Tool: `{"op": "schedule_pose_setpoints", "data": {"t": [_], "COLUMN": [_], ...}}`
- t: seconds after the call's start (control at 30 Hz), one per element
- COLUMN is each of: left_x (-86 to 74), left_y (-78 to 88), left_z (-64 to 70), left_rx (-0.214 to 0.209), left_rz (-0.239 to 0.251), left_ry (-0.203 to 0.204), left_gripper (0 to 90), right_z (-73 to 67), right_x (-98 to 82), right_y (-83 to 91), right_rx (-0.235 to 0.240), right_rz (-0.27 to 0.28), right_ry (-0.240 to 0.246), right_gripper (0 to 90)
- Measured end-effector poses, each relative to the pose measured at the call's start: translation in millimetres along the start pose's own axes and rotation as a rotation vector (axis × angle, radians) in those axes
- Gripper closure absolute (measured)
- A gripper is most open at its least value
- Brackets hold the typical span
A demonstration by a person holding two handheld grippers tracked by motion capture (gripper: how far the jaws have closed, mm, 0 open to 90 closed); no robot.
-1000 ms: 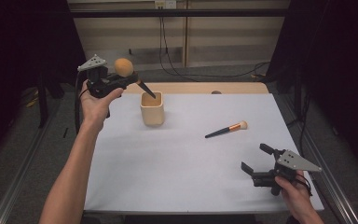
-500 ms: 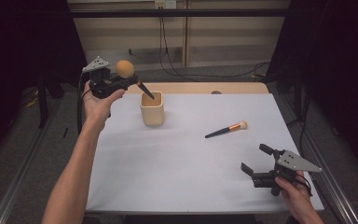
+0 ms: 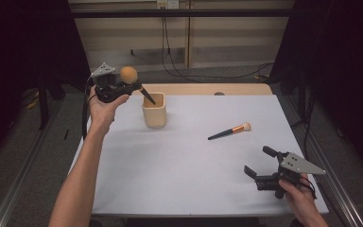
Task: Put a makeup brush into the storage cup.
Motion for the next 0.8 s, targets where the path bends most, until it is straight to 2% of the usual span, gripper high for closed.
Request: {"op": "schedule_pose_setpoints", "data": {"t": [0.53,0.8], "left_x": [-21.8,-27.3], "left_y": [-6.2,-10.6], "left_z": [3.8,4.8], "left_rx": [-0.017,-0.018], "left_rz": [-0.028,-0.05], "left_ry": [0.008,0.003], "left_gripper": [66.5,66.5], "right_z": [0.9,0.7], "right_x": [-0.8,-1.0], "right_y": [-0.6,-0.8], "right_rx": [-0.004,-0.001], "right_rz": [-0.005,-0.006], "right_ry": [-0.004,0.002], "right_gripper": [0.0,0.0]}}
Point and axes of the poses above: each handheld gripper's, and its own axes: y roughly backward along the jaws, x roughly out of its top, z roughly to its right, the point moved 3 cm from there along -y, roughly forward along the jaws, and after that the axes turned 13 degrees about z, right-handed, at the moved point
